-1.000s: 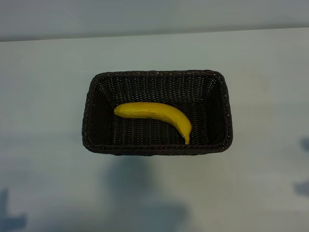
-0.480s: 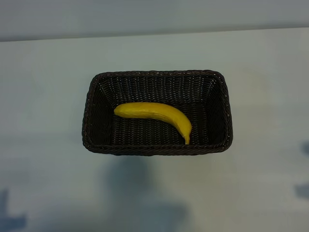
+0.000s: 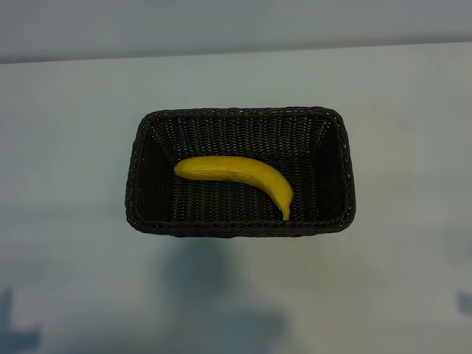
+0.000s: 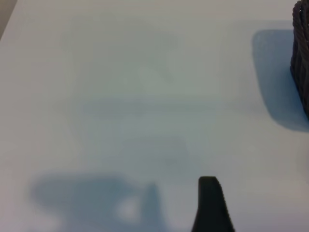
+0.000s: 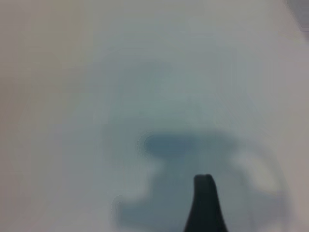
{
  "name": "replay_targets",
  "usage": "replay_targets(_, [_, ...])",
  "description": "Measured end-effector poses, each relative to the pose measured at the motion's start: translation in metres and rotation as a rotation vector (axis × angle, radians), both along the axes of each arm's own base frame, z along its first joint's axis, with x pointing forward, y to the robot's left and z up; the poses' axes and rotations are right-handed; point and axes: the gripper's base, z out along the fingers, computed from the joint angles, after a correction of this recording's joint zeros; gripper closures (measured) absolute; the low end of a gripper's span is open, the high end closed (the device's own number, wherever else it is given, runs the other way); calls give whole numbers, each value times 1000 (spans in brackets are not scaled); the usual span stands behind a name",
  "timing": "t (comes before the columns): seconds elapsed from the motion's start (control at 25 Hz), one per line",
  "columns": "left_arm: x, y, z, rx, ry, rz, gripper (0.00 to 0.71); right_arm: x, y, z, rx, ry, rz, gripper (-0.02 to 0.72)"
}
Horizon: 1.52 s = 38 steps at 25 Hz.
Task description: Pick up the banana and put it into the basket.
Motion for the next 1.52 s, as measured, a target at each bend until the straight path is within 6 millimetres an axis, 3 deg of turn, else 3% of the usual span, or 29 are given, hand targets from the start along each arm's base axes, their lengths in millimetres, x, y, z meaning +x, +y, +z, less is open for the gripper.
replay_targets(0.24, [0, 0, 0, 0, 0, 0, 205, -15, 2, 0, -16, -98, -19, 178])
replay_targets(1.52, [0, 0, 0, 0, 0, 0, 205, -15, 2, 0, -15, -99, 13, 178])
